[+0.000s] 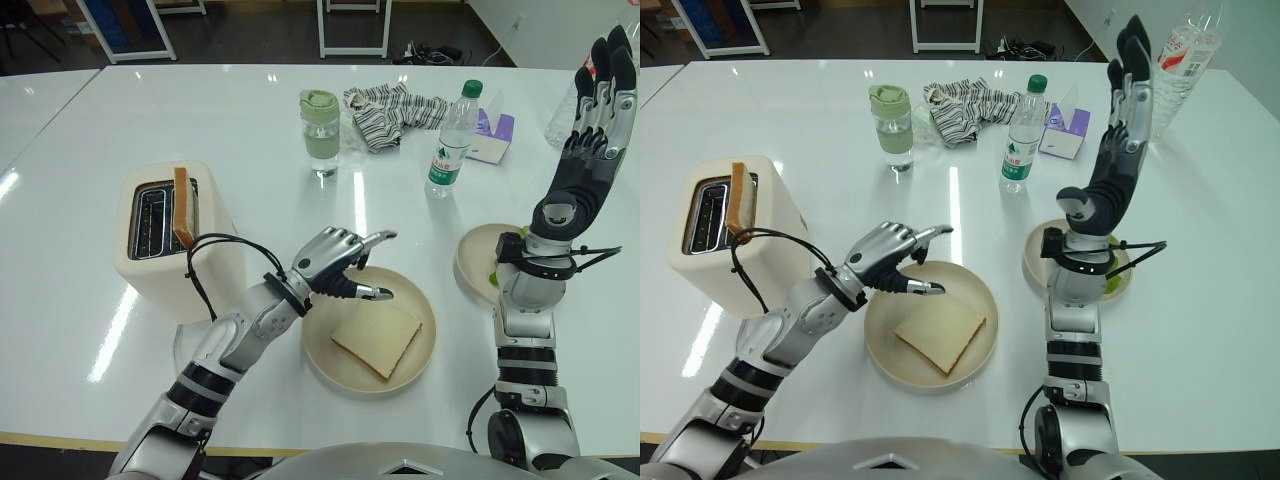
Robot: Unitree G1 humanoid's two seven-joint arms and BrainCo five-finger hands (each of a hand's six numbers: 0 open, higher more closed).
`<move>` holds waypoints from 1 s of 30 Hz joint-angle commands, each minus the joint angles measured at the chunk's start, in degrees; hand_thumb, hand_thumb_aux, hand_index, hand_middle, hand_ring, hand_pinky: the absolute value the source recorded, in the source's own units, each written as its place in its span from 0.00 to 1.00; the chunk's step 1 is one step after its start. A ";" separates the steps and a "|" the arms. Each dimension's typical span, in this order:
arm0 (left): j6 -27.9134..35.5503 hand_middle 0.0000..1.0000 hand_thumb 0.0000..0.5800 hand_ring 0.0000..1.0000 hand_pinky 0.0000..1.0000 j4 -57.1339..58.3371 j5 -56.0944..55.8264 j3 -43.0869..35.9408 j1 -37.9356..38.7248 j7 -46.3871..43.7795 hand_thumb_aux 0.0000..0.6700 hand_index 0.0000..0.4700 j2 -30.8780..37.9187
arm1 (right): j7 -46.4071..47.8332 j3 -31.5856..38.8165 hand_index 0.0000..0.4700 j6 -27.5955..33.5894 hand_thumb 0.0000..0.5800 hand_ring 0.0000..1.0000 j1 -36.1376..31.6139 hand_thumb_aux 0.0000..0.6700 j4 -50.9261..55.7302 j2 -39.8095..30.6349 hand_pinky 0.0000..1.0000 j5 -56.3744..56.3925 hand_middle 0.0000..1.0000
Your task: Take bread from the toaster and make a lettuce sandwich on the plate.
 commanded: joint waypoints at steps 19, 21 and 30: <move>-13.42 0.00 0.00 0.00 0.00 -19.78 -12.16 24.72 1.54 27.00 0.00 0.00 -17.16 | -23.09 -1.66 0.00 20.46 0.00 0.00 18.12 0.00 21.55 -45.55 0.00 -55.19 0.00; -13.61 0.00 0.00 0.00 0.00 -20.01 -12.80 24.90 2.25 26.17 0.00 0.00 -17.20 | -25.64 2.33 0.00 22.98 0.00 0.00 16.94 0.00 24.50 -47.97 0.00 -57.89 0.00; -14.00 0.00 0.00 0.00 0.00 -23.33 -15.16 26.30 3.67 23.23 0.00 0.00 -17.82 | -30.65 21.03 0.00 27.41 0.00 0.00 2.78 0.00 40.10 -47.82 0.00 -62.21 0.00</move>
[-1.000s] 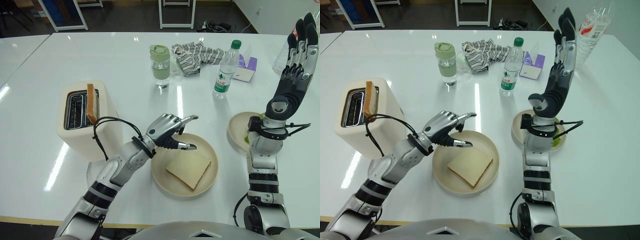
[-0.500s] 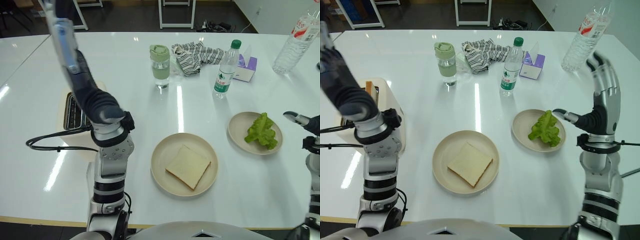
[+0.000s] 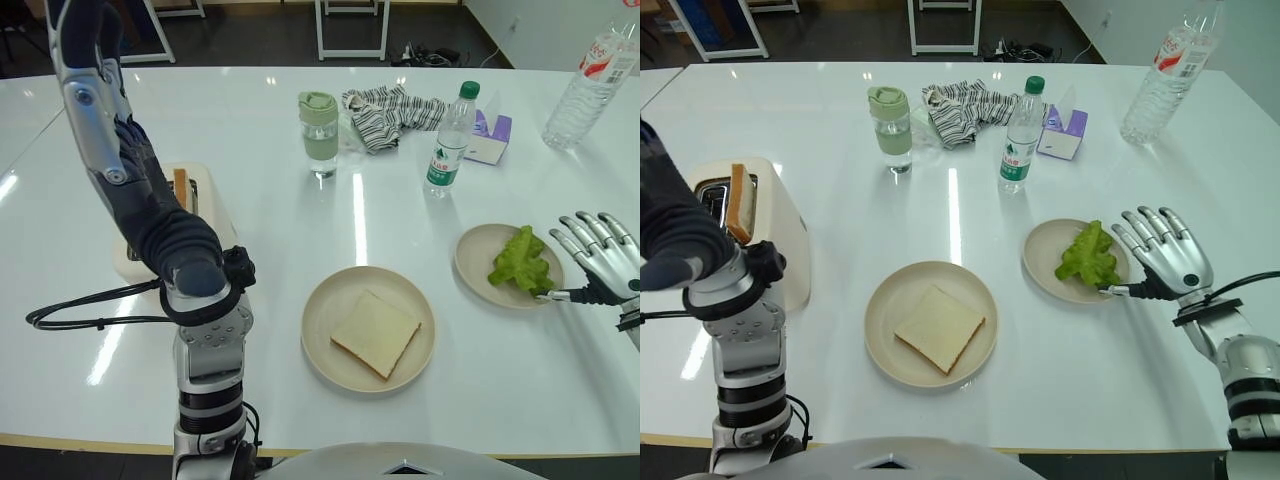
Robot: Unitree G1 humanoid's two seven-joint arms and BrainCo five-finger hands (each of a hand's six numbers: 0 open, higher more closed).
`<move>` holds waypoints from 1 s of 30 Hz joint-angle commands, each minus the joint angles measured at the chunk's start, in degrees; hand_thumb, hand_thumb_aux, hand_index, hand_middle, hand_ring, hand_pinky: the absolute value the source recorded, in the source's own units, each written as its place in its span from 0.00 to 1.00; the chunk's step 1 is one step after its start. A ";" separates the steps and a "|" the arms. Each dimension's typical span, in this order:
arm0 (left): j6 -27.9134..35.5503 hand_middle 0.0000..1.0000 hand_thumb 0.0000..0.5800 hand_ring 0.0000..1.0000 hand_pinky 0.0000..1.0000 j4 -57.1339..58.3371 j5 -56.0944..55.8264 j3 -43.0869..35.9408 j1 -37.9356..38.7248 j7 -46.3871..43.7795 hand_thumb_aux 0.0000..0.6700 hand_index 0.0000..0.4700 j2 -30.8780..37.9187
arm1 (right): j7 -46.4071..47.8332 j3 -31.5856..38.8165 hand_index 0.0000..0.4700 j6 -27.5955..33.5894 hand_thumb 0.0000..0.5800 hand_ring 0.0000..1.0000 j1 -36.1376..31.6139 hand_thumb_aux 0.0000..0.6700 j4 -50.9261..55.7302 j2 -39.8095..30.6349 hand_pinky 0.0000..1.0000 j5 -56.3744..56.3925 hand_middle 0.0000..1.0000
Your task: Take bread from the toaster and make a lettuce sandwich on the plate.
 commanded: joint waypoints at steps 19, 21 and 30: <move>-0.97 0.00 0.00 0.00 0.00 0.59 0.77 1.68 1.62 -4.59 0.00 0.00 -0.37 | -3.81 21.75 0.00 1.93 0.00 0.00 -13.64 0.00 20.99 3.71 0.00 4.80 0.00; -1.04 0.00 0.00 0.00 0.00 0.46 0.75 1.78 1.81 -4.82 0.00 0.00 -0.46 | -2.44 22.58 0.00 1.00 0.00 0.00 -14.29 0.00 22.59 4.10 0.00 6.14 0.00; -1.27 0.00 0.00 0.00 0.00 0.43 1.14 1.91 2.07 -5.24 0.00 0.00 -0.61 | 1.50 25.84 1.00 -2.58 1.00 0.00 -15.86 1.00 27.77 6.34 0.00 11.12 0.00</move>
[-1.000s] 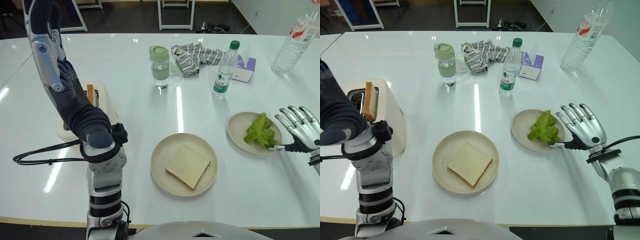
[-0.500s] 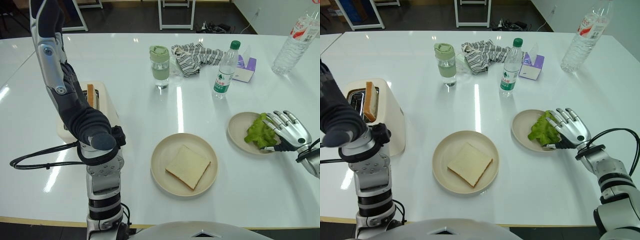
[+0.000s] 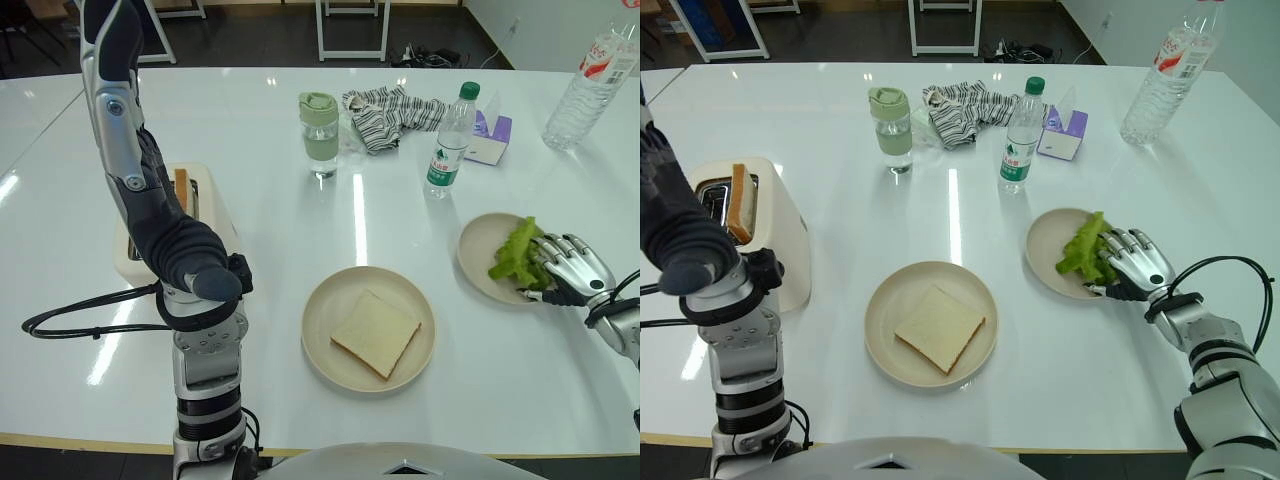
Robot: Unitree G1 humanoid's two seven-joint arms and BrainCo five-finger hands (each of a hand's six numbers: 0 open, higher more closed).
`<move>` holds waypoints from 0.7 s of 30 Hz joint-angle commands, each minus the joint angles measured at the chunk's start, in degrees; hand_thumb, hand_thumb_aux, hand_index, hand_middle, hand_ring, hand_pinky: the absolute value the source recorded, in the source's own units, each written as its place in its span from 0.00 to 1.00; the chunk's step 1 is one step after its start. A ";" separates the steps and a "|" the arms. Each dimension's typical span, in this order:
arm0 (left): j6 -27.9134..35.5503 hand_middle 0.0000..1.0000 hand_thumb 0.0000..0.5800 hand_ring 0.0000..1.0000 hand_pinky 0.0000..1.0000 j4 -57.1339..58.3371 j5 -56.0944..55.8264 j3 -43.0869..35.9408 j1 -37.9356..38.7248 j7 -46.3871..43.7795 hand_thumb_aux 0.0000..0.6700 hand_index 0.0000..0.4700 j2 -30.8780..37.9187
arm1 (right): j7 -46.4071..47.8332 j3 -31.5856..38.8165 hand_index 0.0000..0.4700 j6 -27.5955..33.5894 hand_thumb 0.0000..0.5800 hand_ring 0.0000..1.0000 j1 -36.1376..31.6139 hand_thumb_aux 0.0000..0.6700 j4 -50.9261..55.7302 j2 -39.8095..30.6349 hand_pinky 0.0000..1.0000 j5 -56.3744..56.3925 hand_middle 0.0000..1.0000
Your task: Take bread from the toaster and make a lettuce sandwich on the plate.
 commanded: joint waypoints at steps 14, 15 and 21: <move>0.02 0.00 0.00 0.00 0.00 1.00 1.12 -0.11 -0.30 -0.84 0.00 0.00 -0.15 | -5.55 4.10 1.00 0.17 1.00 0.00 0.60 1.00 -2.53 -0.88 0.00 2.69 0.00; 0.10 0.00 0.00 0.00 0.00 1.20 1.04 -0.20 -0.53 -0.83 0.00 0.00 -0.23 | -6.93 3.47 1.00 0.41 1.00 0.00 1.07 1.00 -4.68 -1.80 0.00 2.96 0.00; 1.25 0.00 0.00 0.00 0.00 0.77 -1.67 -0.31 -2.17 -1.10 0.00 0.00 -0.96 | -10.47 -2.27 1.00 3.57 1.00 0.00 7.64 1.00 -21.52 -6.94 0.00 4.94 0.00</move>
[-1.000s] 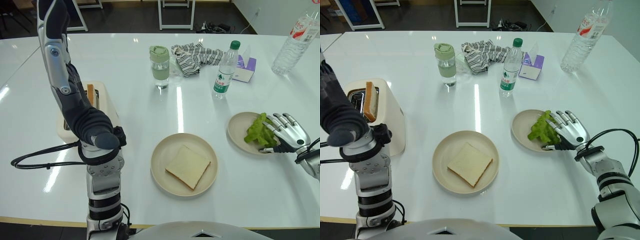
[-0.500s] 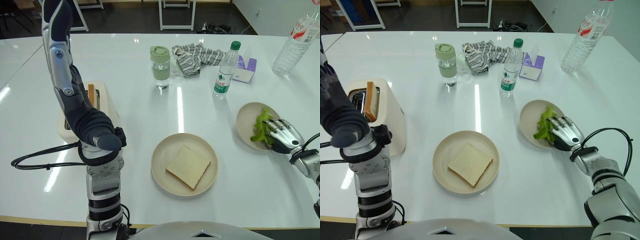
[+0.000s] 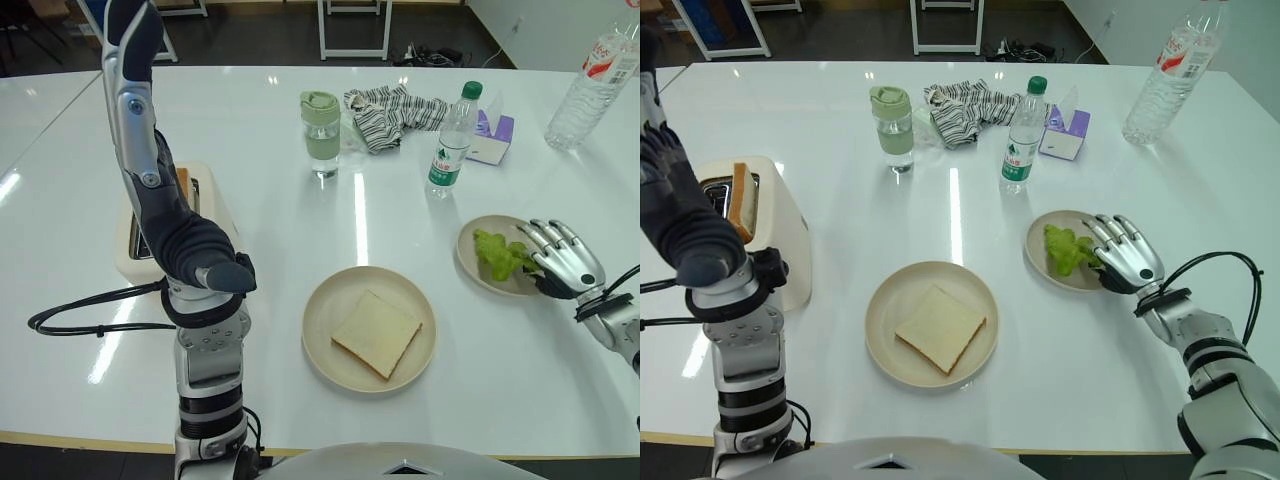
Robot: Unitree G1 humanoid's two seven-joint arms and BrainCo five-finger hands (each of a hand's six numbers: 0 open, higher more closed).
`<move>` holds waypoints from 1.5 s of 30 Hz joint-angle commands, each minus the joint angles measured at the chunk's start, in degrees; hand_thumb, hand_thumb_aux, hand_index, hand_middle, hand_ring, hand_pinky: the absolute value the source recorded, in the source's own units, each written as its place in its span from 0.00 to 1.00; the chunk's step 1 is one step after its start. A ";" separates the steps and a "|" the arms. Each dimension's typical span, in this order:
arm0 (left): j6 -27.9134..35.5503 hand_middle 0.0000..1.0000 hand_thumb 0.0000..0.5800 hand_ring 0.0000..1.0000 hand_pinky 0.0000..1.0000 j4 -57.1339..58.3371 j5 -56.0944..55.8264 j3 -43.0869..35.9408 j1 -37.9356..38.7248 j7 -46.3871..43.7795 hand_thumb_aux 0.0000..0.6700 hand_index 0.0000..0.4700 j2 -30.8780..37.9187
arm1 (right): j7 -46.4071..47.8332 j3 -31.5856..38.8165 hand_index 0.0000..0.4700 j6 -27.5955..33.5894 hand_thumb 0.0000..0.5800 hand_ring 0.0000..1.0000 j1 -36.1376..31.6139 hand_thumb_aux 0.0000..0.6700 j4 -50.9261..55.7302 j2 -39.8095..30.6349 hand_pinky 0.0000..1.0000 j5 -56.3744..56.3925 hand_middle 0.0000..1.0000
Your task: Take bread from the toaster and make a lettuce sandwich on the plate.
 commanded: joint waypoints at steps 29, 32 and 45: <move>-0.67 0.00 0.00 0.00 0.00 3.69 -3.40 -0.66 -5.70 -0.30 0.00 0.00 -0.82 | 11.73 -0.26 1.00 -4.66 1.00 0.00 8.03 1.00 -41.08 17.22 0.00 -5.60 0.00; -0.57 0.00 0.00 0.00 0.00 3.65 -3.51 -0.45 -5.72 -0.38 0.00 0.00 -0.74 | 13.09 1.54 1.00 -5.69 1.00 0.00 8.57 1.00 -40.61 18.07 0.00 -6.80 0.00; 0.42 0.00 0.00 0.00 0.00 2.15 -3.28 0.18 -5.24 -0.79 0.00 0.00 -0.72 | 14.67 0.11 1.00 -5.79 1.00 0.00 14.72 1.00 -40.68 11.13 0.00 -8.69 0.00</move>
